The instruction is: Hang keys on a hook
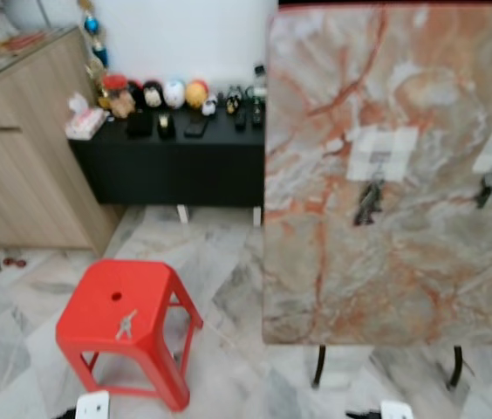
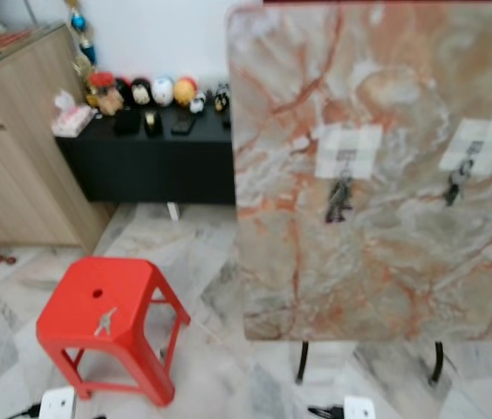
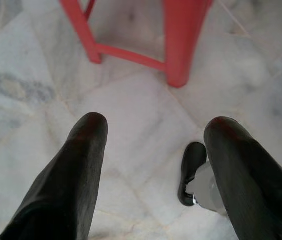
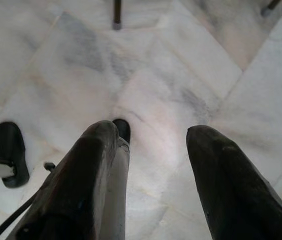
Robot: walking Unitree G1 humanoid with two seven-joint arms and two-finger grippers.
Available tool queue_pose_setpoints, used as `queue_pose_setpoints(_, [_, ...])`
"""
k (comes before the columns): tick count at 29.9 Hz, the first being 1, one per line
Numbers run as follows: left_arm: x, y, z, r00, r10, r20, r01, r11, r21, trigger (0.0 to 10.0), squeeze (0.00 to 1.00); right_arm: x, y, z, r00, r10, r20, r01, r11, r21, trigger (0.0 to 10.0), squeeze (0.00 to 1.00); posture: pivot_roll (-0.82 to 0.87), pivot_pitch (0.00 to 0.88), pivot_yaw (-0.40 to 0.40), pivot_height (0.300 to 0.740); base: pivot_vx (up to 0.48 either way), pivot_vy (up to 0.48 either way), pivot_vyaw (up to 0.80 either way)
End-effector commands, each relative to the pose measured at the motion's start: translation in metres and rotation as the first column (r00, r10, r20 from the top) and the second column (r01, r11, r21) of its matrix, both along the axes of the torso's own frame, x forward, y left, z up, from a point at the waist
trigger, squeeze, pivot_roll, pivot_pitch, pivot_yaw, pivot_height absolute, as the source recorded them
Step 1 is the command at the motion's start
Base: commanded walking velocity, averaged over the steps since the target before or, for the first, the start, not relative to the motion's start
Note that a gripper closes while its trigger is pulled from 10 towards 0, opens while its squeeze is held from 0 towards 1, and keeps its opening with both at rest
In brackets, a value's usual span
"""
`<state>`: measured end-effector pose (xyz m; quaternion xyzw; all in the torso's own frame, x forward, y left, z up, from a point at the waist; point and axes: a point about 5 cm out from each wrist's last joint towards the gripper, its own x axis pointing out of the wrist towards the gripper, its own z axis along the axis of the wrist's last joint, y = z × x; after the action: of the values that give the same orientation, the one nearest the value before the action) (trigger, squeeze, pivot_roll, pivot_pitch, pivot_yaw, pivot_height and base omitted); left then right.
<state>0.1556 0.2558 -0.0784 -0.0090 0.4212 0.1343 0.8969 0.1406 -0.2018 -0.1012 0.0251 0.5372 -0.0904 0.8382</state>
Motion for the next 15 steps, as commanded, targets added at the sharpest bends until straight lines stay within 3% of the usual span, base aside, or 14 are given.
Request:
queue_pose_setpoints(1, [-0.0044,0.0012,-0.0017,1.0,0.004,-0.018,-0.004,1.0,0.002,10.0,0.0,0.0053,0.0028,0.0015,1.0,0.013,0.013,-0.013,1.0,0.008,10.0,0.0,0.16,0.0,-0.004,0.74,0.0,0.285,0.0])
queue_pose_setpoints(15, [-0.0043,0.0005,-0.0019,1.0,0.006,-0.017,-0.006,1.0,-0.002,10.0,0.0,0.0044,-0.0017,0.0018,1.0,0.02,0.009,-0.02,1.0,0.002,10.0,0.0,0.16,0.0,-0.005,0.74,0.0,0.279,0.0])
